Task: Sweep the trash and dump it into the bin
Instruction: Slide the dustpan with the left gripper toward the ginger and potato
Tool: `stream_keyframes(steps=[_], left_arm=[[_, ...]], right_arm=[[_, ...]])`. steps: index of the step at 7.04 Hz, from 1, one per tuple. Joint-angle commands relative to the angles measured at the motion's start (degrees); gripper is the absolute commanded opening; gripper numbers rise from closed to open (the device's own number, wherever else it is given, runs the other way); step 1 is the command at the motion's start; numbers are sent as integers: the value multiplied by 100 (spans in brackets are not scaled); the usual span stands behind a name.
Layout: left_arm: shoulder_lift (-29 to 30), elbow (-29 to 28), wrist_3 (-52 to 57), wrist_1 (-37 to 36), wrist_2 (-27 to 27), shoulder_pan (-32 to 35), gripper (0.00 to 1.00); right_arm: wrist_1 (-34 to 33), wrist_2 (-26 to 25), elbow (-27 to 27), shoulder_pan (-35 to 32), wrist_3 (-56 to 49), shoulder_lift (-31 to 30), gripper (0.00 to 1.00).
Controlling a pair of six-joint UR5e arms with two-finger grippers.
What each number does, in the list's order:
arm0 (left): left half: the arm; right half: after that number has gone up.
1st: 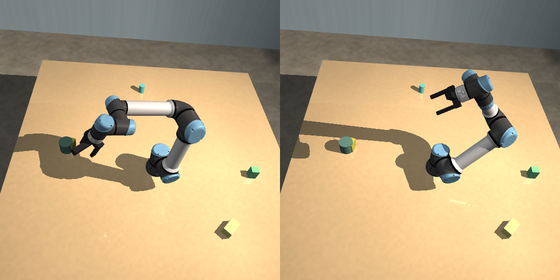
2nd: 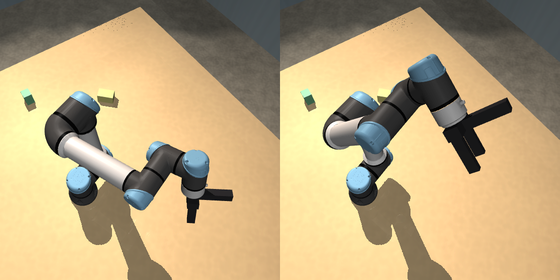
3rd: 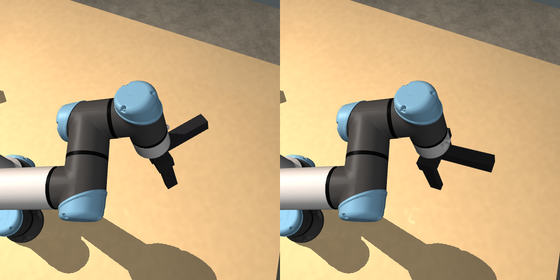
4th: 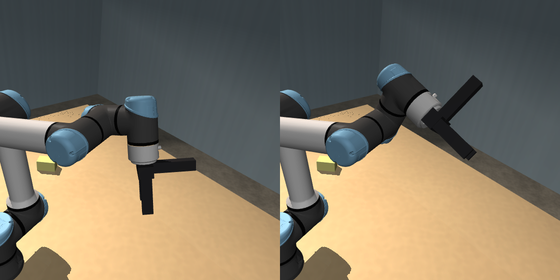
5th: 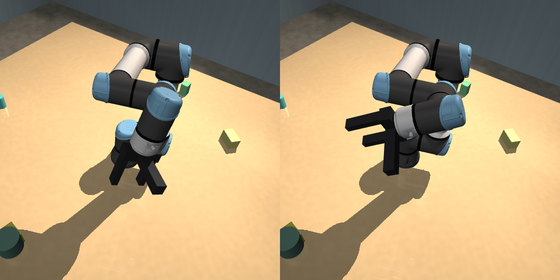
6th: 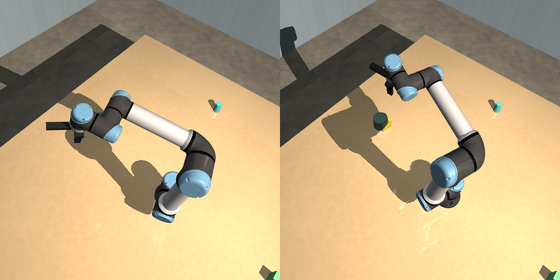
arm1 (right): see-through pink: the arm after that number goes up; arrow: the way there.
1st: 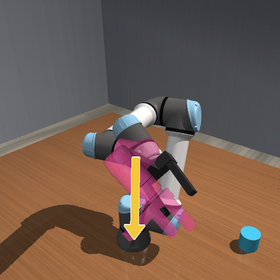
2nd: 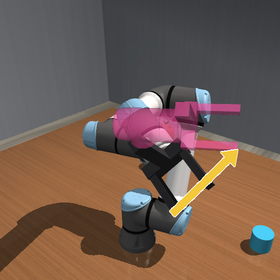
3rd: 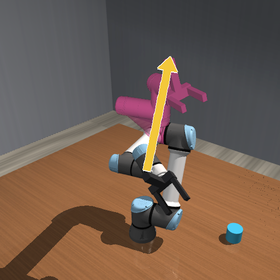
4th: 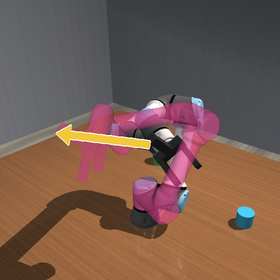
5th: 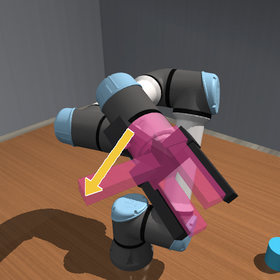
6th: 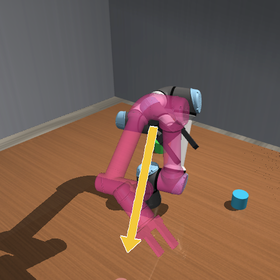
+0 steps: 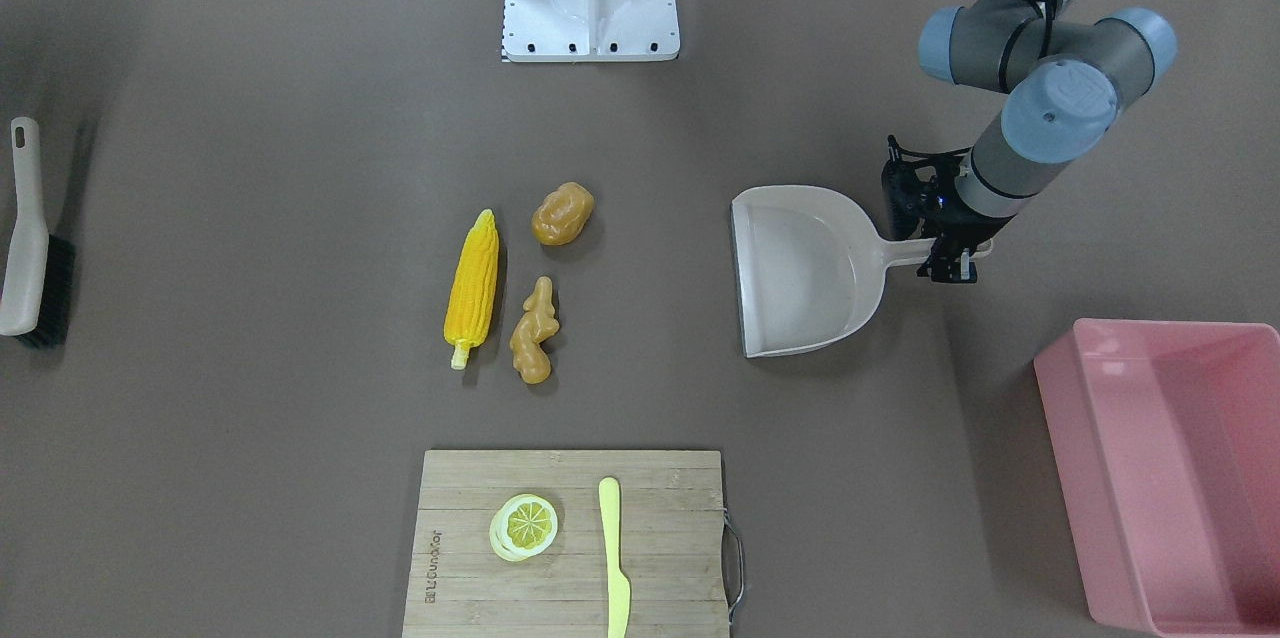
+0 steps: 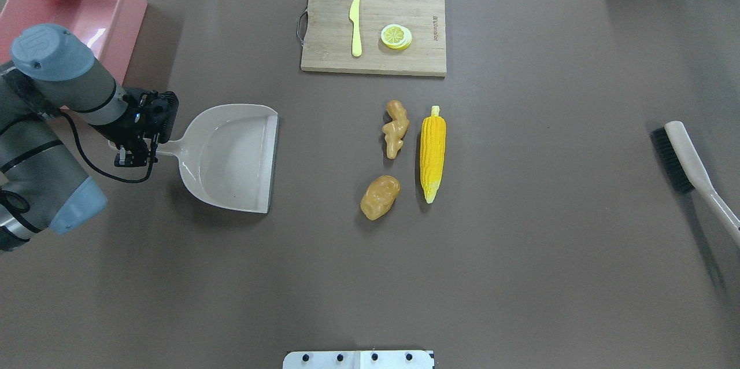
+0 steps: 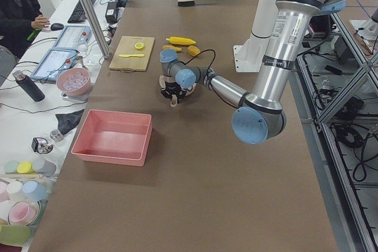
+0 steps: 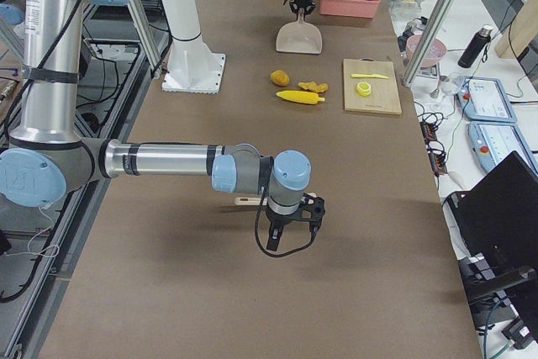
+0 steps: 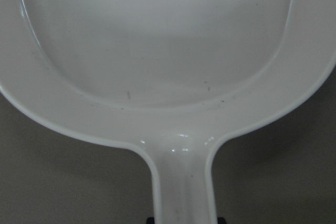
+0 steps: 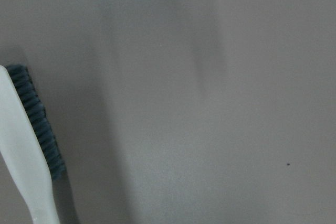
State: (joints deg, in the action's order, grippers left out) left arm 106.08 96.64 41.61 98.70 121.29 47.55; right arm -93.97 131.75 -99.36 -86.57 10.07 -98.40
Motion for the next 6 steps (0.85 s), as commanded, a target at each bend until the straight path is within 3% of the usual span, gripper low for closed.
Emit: stream_keyframes(steps=[1,5,6], left_arm=[[0,21,-4,9,0,131,0],[218,144,-30,-149,9,316,0],[455,144,-47,-489,8,307,0]], right_arm=[[1,26,-4,0,3,5,100],[10,228,-48,0,-14,162,100],[10,228,-48,0,-14,293,100]])
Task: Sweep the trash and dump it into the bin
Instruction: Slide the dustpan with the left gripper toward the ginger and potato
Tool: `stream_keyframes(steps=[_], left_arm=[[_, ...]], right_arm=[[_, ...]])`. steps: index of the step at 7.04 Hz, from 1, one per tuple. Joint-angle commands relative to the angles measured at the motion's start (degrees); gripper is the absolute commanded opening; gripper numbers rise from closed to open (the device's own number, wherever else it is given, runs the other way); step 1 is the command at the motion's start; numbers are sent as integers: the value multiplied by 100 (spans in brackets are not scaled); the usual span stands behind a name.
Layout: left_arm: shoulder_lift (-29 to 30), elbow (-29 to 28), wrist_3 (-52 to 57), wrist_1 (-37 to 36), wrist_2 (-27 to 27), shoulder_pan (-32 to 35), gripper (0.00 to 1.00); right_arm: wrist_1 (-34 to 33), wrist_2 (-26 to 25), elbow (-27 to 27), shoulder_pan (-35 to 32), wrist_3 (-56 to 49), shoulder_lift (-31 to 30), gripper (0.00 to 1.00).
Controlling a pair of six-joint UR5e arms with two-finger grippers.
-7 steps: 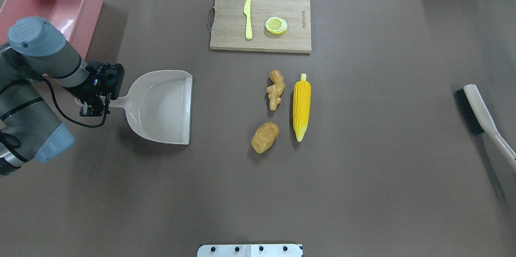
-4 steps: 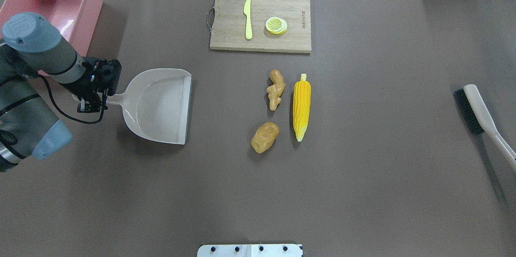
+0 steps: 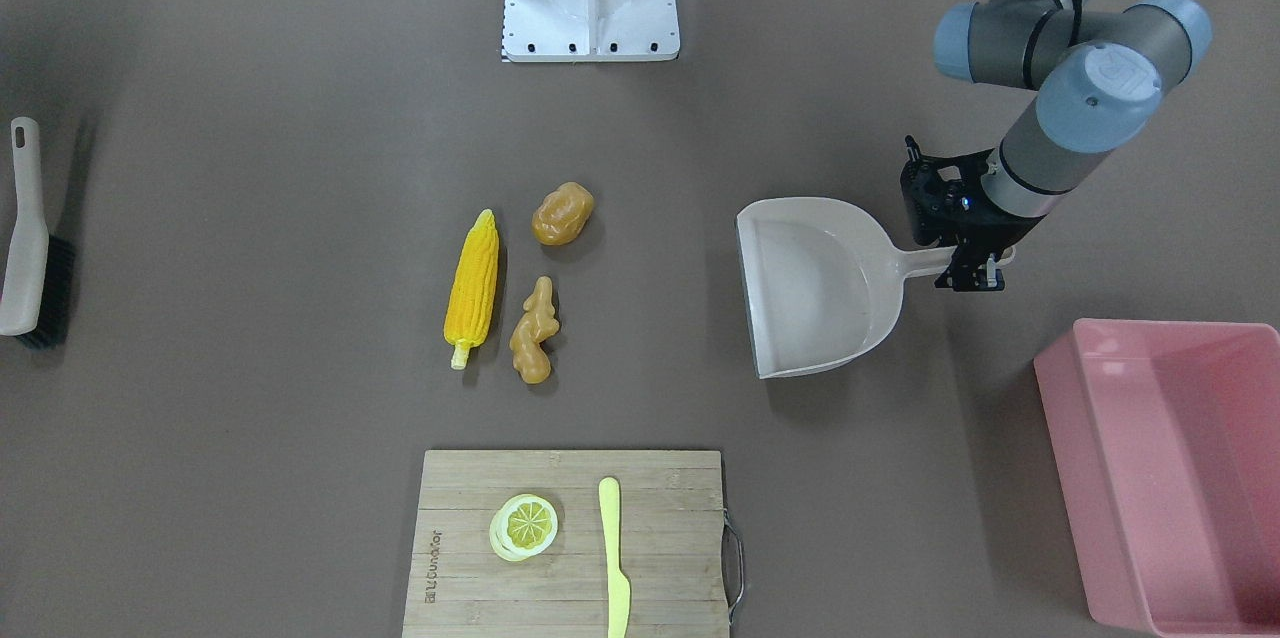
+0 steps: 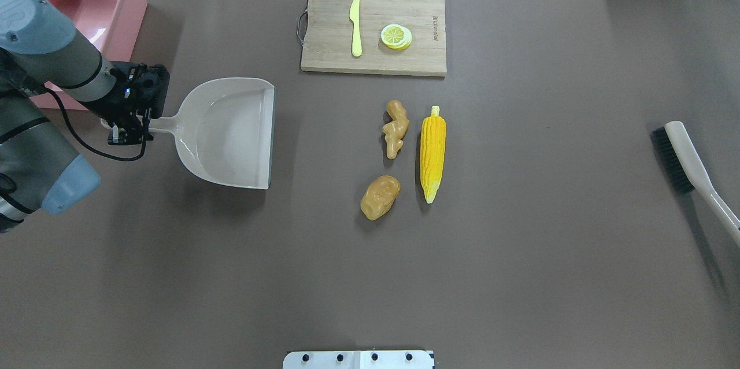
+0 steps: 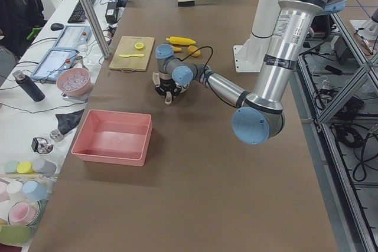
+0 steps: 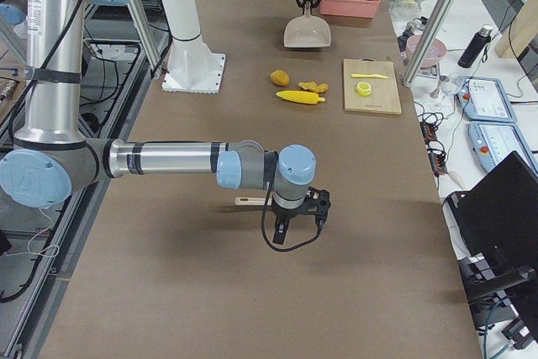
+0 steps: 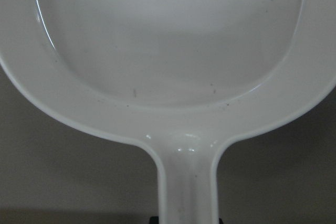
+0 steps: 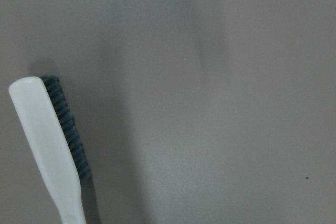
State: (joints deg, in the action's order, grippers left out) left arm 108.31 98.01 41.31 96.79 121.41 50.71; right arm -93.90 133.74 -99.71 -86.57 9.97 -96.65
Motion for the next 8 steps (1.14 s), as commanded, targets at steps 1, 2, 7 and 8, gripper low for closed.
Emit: stream_keyframes(steps=[1,2,7,8], left_arm=[[365,94,-26,-518,6,-17,0],[358,217,-35,-529,6,-8,0],[323,280,-79,-529,-3,9,0],[322,288,-79,-521,-3,9,0]], right_arm=[[-23,73,-118,0,-30,321,100],[-31,160,-371,87,-65,401,100],[-23,617,-593,492,-66,560,100],[-5,636,-628,492,-66,586,100]])
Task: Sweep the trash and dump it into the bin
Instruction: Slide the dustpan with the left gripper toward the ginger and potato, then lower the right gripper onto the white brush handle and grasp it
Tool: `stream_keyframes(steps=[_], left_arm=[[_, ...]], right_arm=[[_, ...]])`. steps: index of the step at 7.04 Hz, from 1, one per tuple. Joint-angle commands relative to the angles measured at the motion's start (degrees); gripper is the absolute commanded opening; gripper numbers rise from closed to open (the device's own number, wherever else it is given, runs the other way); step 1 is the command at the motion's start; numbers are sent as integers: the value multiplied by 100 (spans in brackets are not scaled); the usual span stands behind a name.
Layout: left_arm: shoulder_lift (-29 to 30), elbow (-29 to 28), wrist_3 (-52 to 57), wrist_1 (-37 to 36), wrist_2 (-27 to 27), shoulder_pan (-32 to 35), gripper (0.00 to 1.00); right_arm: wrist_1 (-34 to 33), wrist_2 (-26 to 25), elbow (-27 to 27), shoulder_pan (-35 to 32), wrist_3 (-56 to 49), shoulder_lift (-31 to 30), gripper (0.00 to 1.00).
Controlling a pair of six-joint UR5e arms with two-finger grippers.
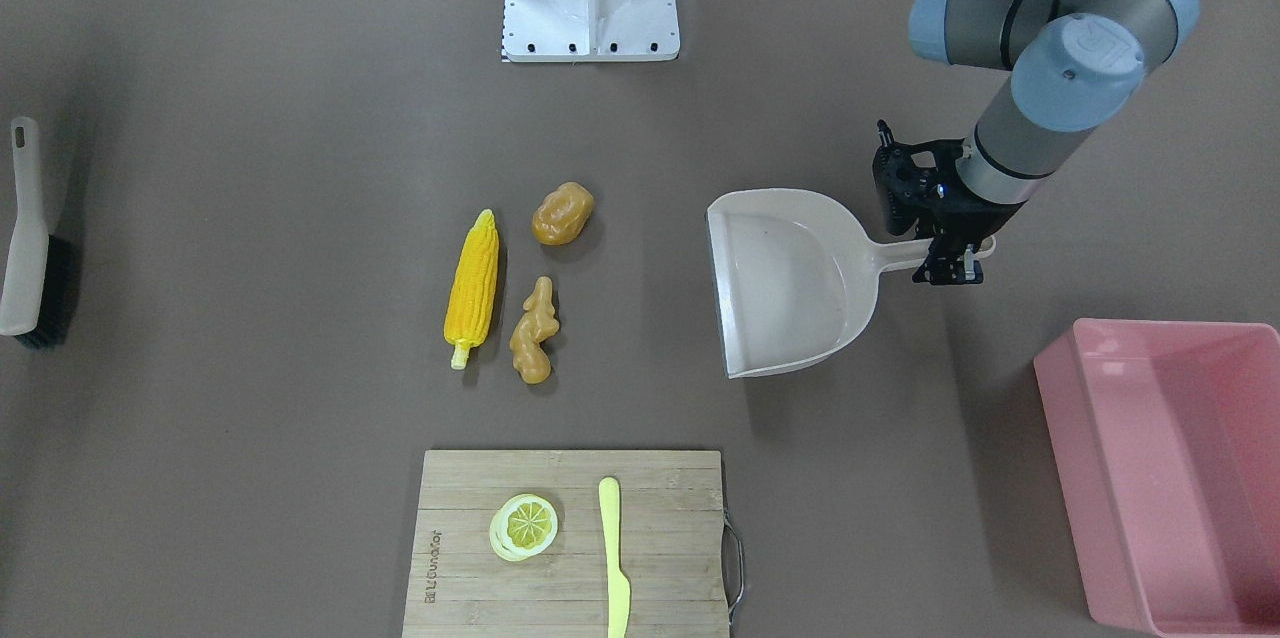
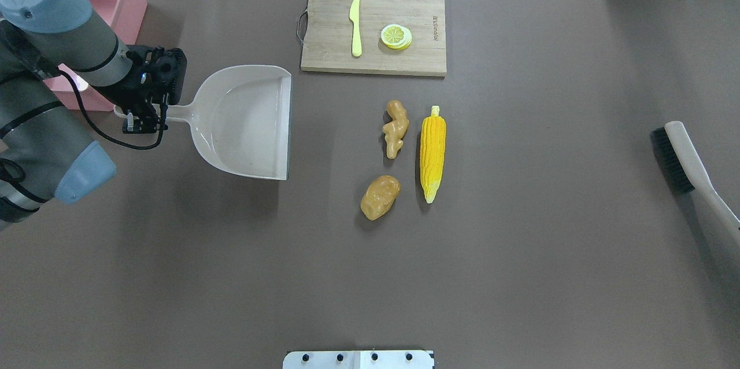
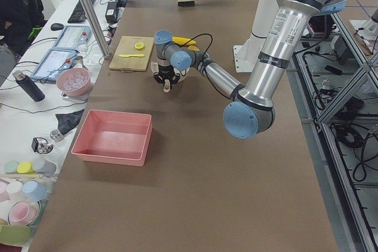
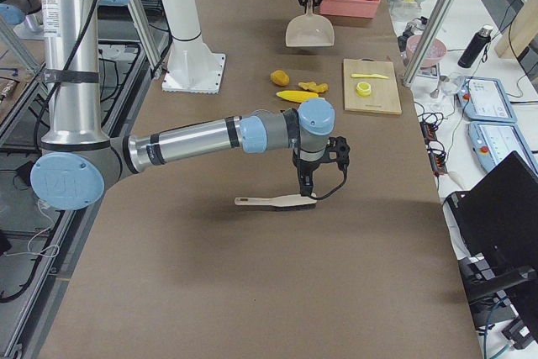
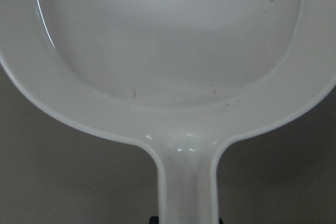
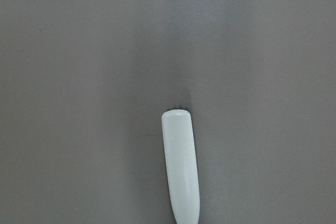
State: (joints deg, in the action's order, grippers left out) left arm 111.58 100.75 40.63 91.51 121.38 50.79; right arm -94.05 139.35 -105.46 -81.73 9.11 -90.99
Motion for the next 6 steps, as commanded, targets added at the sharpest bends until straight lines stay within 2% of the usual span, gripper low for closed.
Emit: stream_keyframes(steps=[1,4,6], left_arm=[[-5,15,-12,7,0,1,0],[-5,32,-47,7,-9,-17,0],[13,41,-47,7,-9,-17,0]], right_arm=[[27,57,-45,87,-23,38,100],[27,57,-308,114,-995,-505,100],[36,66,-449,122,-1017,-962,100]])
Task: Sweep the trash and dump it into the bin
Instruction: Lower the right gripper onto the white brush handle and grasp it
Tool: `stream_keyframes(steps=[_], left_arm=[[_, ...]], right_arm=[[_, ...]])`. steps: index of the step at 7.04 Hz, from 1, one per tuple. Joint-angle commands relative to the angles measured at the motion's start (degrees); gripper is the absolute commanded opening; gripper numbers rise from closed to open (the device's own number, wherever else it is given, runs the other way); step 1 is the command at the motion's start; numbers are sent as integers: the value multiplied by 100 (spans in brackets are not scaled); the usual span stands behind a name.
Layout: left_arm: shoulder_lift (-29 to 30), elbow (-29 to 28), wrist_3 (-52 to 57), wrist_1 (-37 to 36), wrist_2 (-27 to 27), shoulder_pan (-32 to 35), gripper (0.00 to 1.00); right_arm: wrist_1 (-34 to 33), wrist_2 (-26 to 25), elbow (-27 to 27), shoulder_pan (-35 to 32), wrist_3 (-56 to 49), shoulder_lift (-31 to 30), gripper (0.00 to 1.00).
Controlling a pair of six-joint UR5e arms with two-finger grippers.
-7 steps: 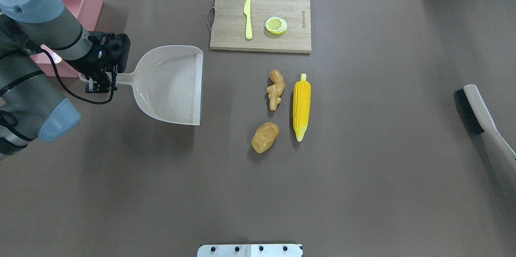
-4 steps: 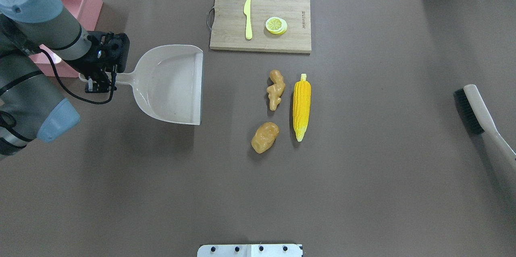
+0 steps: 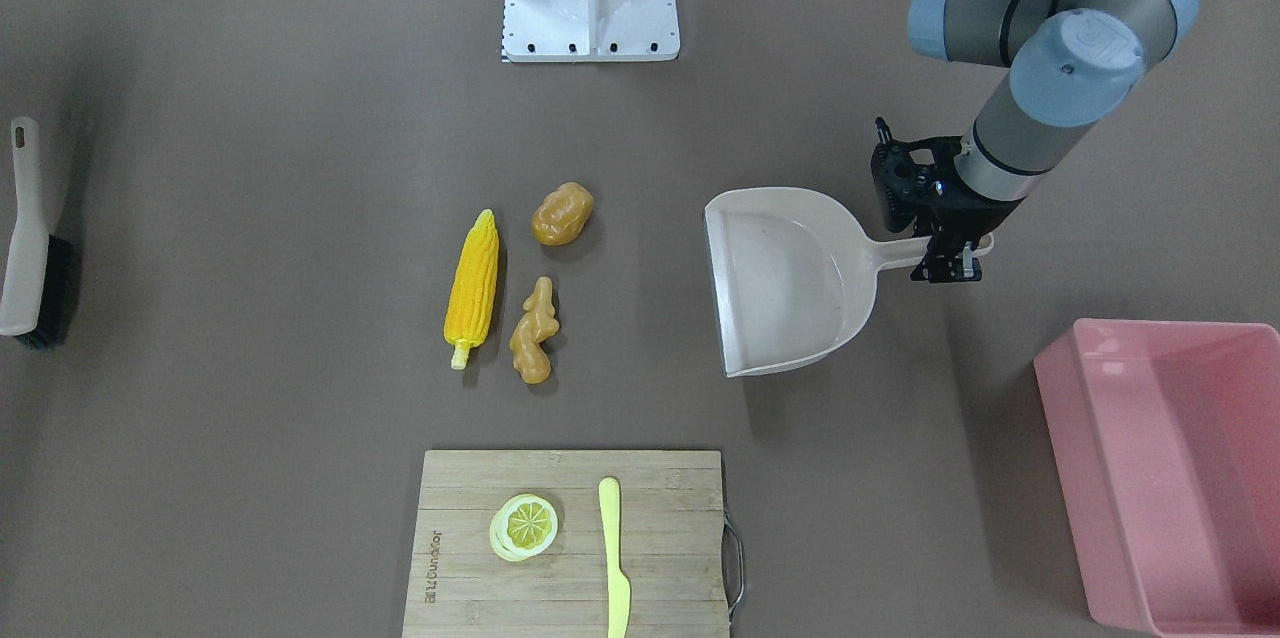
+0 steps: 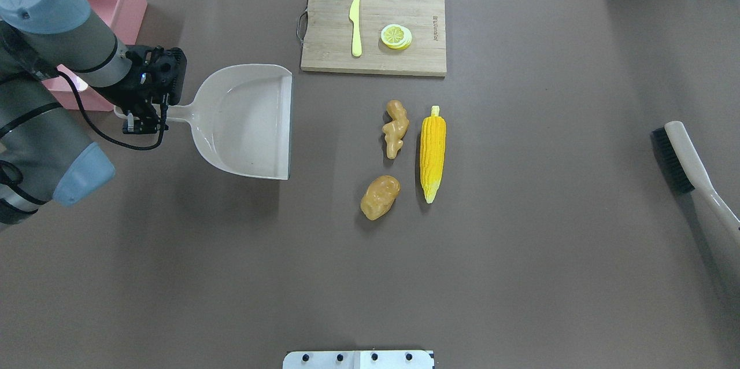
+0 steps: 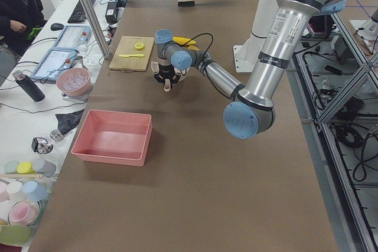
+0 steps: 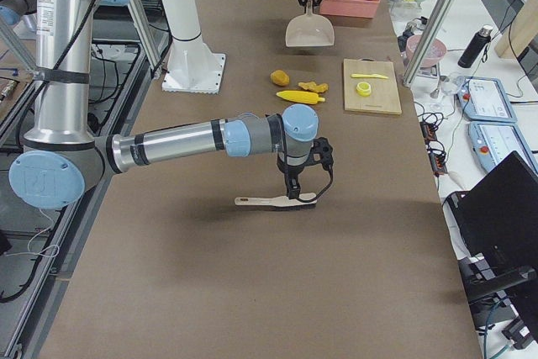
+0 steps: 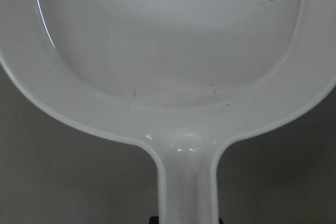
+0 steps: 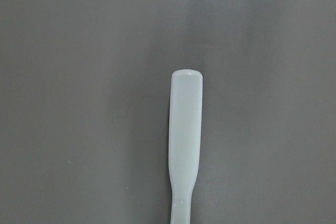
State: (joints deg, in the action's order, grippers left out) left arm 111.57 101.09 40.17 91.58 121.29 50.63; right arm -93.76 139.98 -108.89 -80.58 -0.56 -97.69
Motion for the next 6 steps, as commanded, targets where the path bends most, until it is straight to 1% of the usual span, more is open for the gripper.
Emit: stream_keyframes(steps=[1,3,4,5,6], left_arm=[[22,7,-9,0,0,-1,0],[40,7,-9,0,0,-10,0],[48,-2,-9,0,0,-10,0],[75,-19,-9,0,0,-10,0],[84,-46,-9,0,-9,-18,0]], right_arm=[[-2,3,-167,42,-49,-442,100],[-80,-76,-133,427,247,-453,100],[-37,-146,-141,838,998,-400,100],[-37,-329,-133,1024,1101,-400,100],[-63,-409,-63,1192,1128,-400,100]])
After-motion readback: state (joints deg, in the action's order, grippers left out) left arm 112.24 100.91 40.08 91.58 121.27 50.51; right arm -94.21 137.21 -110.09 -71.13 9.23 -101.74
